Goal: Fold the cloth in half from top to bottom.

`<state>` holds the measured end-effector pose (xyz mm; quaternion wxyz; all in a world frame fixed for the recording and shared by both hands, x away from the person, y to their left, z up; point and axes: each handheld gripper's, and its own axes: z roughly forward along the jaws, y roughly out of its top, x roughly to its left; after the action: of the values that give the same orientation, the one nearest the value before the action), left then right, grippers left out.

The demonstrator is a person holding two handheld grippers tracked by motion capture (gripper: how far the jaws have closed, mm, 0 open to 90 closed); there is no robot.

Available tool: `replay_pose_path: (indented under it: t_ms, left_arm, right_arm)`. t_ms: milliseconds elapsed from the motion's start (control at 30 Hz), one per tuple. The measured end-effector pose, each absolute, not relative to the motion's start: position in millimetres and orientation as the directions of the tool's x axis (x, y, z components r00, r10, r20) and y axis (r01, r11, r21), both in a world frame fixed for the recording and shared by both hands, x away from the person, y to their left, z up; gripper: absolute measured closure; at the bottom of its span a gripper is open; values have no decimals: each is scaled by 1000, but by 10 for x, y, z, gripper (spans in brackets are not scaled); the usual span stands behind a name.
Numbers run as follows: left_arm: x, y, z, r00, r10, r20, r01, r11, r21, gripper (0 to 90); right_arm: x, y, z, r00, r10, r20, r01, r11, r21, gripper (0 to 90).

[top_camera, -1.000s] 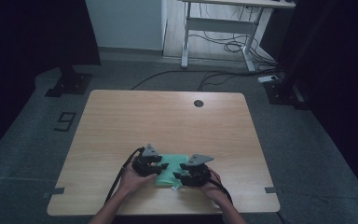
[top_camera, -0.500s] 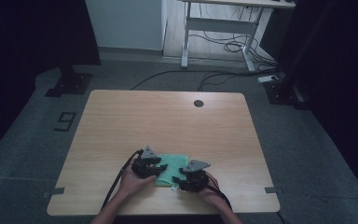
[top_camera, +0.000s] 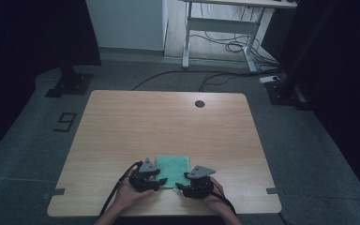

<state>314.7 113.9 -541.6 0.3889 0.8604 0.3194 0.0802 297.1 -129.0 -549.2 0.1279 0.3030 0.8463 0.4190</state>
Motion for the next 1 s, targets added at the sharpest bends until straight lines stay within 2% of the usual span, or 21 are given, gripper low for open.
replay_pose_path:
  t_ms: [167, 433, 600, 833, 1000]
  left_arm:
    - [3278, 1106, -5421, 774, 625, -102, 491, -490, 721, 517]
    - [3690, 1048, -5430, 746, 657, -104, 507, -461, 729, 525]
    - [3899, 1042, -5414, 729, 676, -109, 521, -443, 730, 521]
    - [3849, 1117, -5266, 714, 692, -103, 505, -408, 760, 489]
    - [3597, 1235, -5113, 717, 691, -94, 478, -390, 787, 484]
  right_arm:
    - [3073, -1277, -5507, -774, 633, 34, 411, 460, 787, 454]
    - [3546, -1291, -5513, -718, 694, 55, 452, 404, 795, 473]
    - [3698, -1288, -5512, -705, 706, 62, 459, 389, 799, 472]
    - [3629, -1345, -5440, -712, 698, 78, 425, 340, 839, 463]
    - [3445, -1484, -5355, -715, 694, 87, 398, 302, 866, 456]
